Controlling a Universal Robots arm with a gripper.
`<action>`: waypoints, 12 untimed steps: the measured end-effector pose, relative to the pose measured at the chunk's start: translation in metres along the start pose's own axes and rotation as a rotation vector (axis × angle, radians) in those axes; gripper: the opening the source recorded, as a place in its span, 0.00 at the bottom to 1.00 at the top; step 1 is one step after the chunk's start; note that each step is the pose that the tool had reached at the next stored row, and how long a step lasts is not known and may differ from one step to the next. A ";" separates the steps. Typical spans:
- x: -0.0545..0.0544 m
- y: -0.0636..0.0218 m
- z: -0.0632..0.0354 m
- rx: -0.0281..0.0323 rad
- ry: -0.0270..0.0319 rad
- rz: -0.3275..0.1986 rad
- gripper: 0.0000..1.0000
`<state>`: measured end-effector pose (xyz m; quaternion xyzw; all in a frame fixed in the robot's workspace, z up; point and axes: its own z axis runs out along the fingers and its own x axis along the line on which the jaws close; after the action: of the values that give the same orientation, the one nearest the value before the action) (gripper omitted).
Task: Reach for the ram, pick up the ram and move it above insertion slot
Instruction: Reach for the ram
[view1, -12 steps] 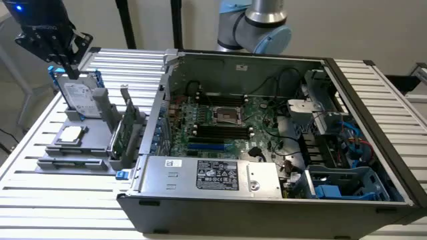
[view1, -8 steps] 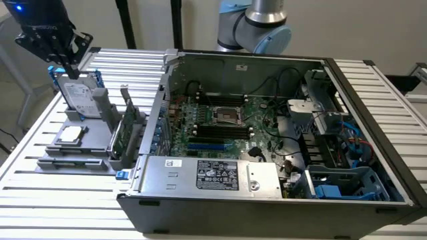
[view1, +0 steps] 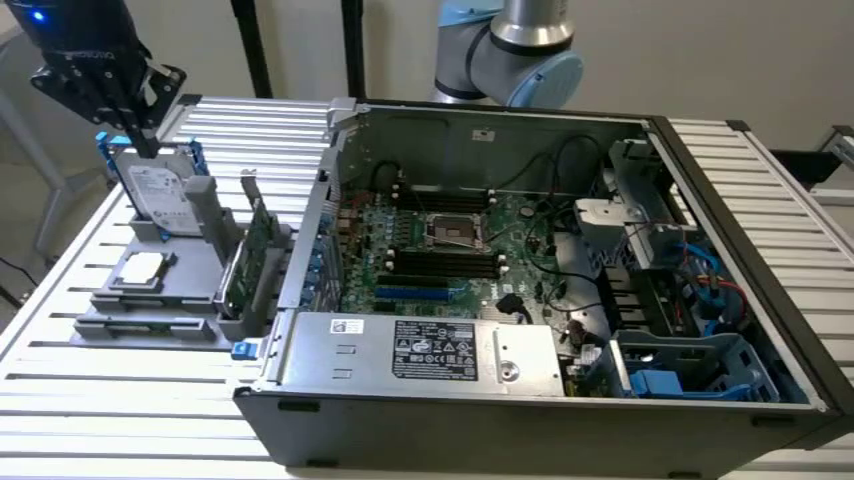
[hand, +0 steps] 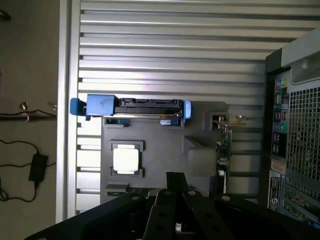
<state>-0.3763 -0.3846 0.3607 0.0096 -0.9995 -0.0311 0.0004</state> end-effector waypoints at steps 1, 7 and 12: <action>0.000 -0.0001 0.0000 -0.0001 -0.0001 0.000 0.11; 0.001 -0.0214 -0.0012 -0.0028 -0.0001 0.000 0.11; 0.005 -0.0441 0.0003 -0.0029 -0.0001 0.000 0.11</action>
<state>-0.3802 -0.4286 0.3576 0.0095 -0.9994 -0.0325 0.0003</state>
